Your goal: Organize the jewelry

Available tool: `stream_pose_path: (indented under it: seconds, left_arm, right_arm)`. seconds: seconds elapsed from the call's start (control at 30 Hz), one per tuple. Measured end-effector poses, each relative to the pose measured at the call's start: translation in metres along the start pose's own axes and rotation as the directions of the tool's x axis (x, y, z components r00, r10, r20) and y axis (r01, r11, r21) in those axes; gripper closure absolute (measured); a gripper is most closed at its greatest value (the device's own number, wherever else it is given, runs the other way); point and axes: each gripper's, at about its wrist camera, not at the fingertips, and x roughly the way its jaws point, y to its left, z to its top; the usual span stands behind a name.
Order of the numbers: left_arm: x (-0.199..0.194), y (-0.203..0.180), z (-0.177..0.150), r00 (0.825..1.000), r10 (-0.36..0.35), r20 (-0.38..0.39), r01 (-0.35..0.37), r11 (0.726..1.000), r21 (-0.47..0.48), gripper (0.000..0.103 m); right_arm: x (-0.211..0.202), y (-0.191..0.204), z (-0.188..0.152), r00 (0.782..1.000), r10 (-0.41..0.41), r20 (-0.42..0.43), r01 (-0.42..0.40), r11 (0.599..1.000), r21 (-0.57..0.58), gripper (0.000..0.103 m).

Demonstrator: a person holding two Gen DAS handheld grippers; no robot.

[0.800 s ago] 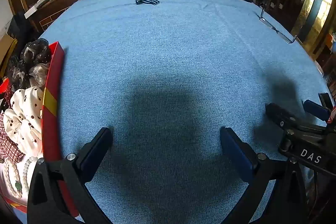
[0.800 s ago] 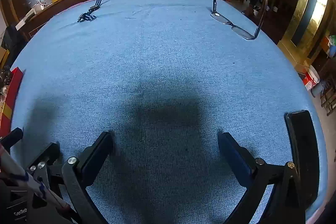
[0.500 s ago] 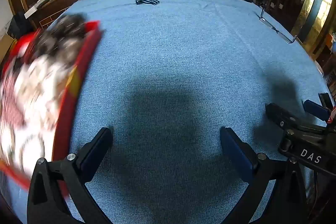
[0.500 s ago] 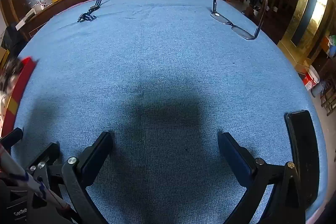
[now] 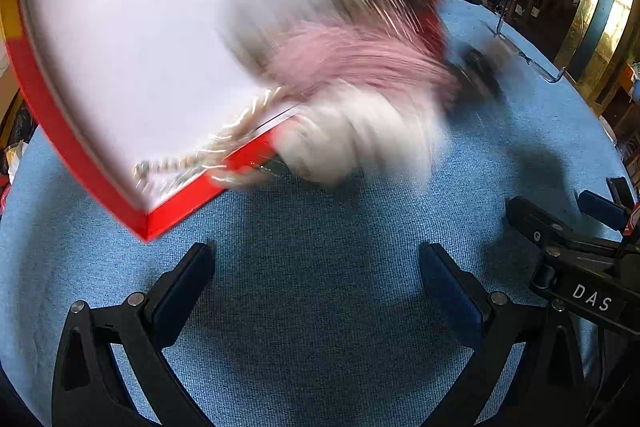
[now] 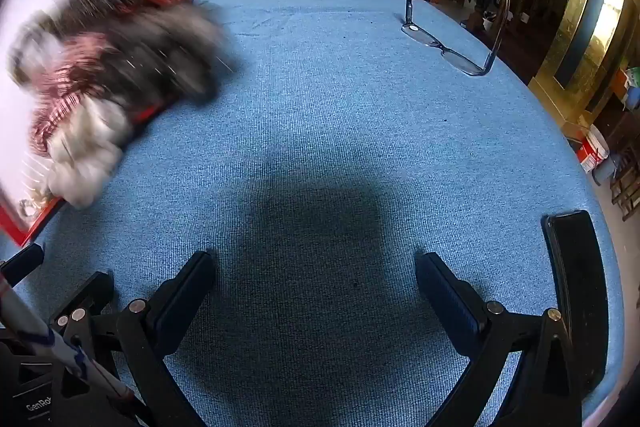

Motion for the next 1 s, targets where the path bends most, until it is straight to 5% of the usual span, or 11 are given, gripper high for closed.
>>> stream_pose_path:
  seconds: [1.0]
  left_arm:
    - [-0.0041,-0.0028,-0.0053,1.0,0.0,0.0,0.0,1.0,0.0,0.0]
  right_arm:
    - [0.0006,-0.0009,-0.0008,1.0,0.0,0.0,0.0,1.0,0.0,0.0]
